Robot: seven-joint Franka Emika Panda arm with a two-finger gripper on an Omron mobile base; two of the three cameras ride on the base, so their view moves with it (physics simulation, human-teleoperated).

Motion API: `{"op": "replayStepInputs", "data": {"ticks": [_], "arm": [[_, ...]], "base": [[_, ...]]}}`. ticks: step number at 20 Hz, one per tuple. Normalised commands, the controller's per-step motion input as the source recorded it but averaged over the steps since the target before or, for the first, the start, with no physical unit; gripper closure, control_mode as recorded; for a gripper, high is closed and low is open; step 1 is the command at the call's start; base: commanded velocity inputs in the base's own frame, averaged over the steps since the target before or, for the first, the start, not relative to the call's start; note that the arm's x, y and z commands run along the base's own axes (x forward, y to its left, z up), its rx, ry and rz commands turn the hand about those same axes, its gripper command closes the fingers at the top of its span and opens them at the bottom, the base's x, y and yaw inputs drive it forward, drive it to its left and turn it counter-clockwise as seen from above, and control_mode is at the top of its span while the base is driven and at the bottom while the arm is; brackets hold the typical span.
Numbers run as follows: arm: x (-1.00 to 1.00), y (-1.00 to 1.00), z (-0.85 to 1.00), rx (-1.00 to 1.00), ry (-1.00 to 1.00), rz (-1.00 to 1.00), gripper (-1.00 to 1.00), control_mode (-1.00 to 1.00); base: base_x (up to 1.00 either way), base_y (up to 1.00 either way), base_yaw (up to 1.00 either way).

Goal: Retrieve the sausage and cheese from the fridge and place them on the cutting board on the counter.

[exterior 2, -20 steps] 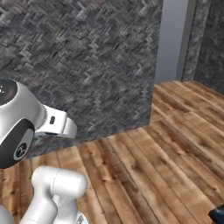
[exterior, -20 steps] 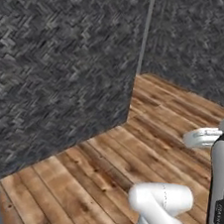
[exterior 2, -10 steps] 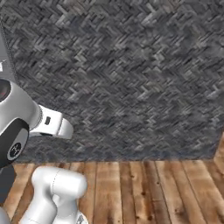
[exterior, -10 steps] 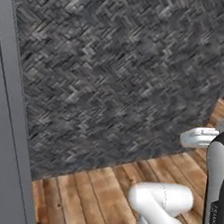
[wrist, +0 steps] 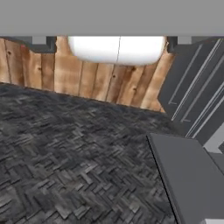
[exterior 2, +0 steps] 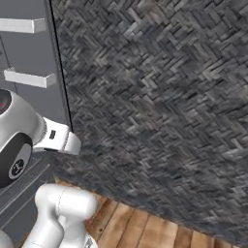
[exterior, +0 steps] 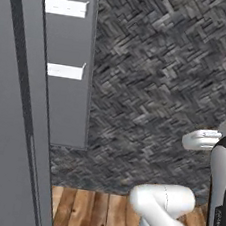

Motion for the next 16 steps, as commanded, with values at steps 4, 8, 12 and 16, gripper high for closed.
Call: {"op": "replayStepInputs", "data": {"ticks": [4, 8, 12, 16], "arm": [[0.0, 0.0, 0.0, 0.0, 0.0, 0.0, -1.0, 1.0], [0.0, 0.0, 0.0, 0.0, 0.0, 0.0, -1.0, 1.0], [0.0, 0.0, 0.0, 0.0, 0.0, 0.0, -1.0, 1.0], [0.0, 0.0, 0.0, 0.0, 0.0, 0.0, -1.0, 1.0]], "base": [[0.83, -0.06, 0.81], [0.37, -0.15, 0.96], [0.03, -0.68, 0.78], [0.34, -0.74, 0.72]]}}
